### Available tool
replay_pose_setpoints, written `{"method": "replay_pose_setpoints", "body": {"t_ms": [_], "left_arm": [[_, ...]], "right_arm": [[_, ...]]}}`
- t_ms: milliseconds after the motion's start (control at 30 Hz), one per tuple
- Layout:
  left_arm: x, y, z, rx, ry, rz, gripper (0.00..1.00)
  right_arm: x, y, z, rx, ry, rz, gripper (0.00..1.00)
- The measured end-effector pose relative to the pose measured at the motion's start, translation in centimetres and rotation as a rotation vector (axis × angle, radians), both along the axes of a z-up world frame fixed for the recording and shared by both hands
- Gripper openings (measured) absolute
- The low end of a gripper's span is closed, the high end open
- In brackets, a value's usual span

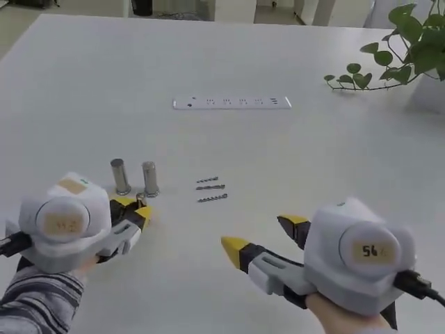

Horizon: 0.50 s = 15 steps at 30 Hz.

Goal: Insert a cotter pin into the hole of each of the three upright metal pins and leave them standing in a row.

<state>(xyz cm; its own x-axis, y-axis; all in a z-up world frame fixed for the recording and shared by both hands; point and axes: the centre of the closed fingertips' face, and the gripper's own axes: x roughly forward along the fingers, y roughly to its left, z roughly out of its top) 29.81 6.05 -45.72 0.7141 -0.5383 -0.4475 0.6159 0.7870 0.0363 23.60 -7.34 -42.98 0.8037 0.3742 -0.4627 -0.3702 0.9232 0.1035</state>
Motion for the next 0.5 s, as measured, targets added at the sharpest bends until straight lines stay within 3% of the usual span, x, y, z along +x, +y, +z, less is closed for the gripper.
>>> {"method": "replay_pose_setpoints", "body": {"t_ms": [300, 500], "left_arm": [[-1.9, -2.2, -0.5, -0.012, 0.023, -0.067, 0.05], [-2.3, -2.8, -0.5, -0.013, 0.023, -0.095, 0.05]], "right_arm": [[-0.1, 0.0, 0.0, 0.009, 0.0, 0.003, 0.52], [-0.1, -0.2, -0.2, 0.011, 0.007, 0.001, 0.51]]}}
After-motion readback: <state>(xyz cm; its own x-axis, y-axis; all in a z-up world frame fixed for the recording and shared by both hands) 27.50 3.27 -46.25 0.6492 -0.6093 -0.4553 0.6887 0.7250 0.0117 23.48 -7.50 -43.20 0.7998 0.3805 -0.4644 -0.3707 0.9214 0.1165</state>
